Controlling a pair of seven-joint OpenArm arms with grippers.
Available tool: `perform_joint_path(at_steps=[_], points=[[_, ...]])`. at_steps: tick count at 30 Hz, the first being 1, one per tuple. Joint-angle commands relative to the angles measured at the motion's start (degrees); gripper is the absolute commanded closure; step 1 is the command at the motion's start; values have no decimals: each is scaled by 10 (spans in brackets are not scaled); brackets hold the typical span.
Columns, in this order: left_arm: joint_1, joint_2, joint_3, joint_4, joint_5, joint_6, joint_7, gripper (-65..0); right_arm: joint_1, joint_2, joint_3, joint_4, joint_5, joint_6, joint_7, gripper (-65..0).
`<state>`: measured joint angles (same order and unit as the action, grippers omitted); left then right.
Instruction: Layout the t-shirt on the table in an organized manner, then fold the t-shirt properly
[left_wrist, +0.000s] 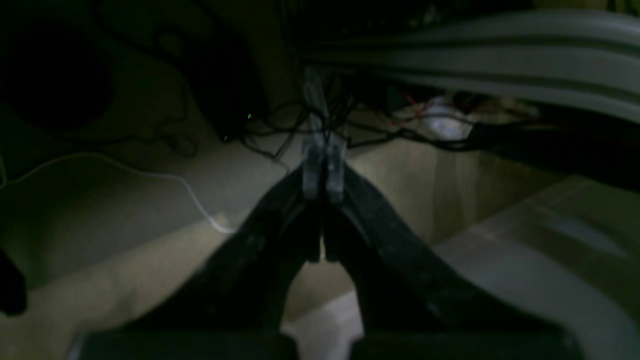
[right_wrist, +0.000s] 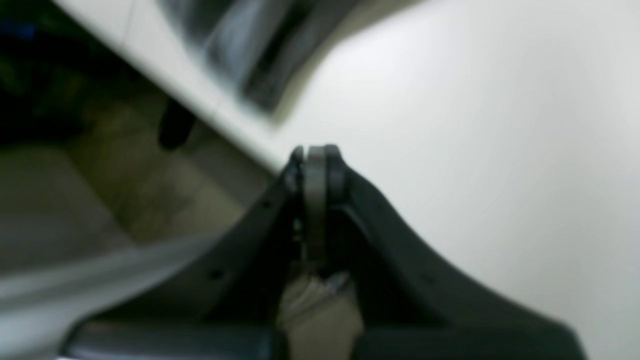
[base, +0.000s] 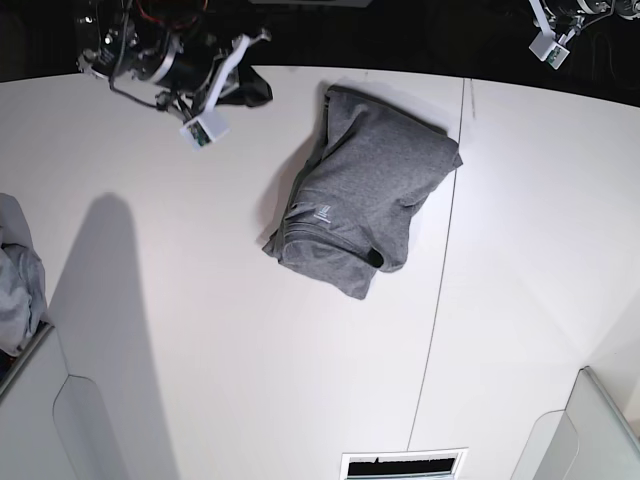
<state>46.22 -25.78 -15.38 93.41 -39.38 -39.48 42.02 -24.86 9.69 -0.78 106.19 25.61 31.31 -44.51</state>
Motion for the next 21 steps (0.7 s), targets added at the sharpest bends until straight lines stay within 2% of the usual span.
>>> perform_joint_path(at_steps=[1, 5, 8, 12, 15, 18, 21], points=[[9, -7, -3, 1, -3, -5, -5, 0, -23, 12, 5, 23, 15, 6, 12, 0], [9, 8, -3, -31, 50, -5, -9, 0, -101, 66, 4, 36, 42, 6, 12, 0], [9, 27, -3, -71, 108, -5, -44, 0, -144, 101, 4, 34, 42, 6, 12, 0], [3, 43, 4, -137, 149, -5, -62, 0, -184, 132, -1, 14, 30, 6, 12, 0], [-16, 41, 42, -196, 191, 80, -62, 0, -187, 136, -15, -31, -22, 4, 7, 0], [-58, 37, 111, -263, 227, 108, -62, 0, -172, 135, -36, -102, -43, 2, 8, 0], [-113, 35, 195, -337, 233, 126, -77, 0, -140, 121, -59, -198, -54, -11, 8, 0]])
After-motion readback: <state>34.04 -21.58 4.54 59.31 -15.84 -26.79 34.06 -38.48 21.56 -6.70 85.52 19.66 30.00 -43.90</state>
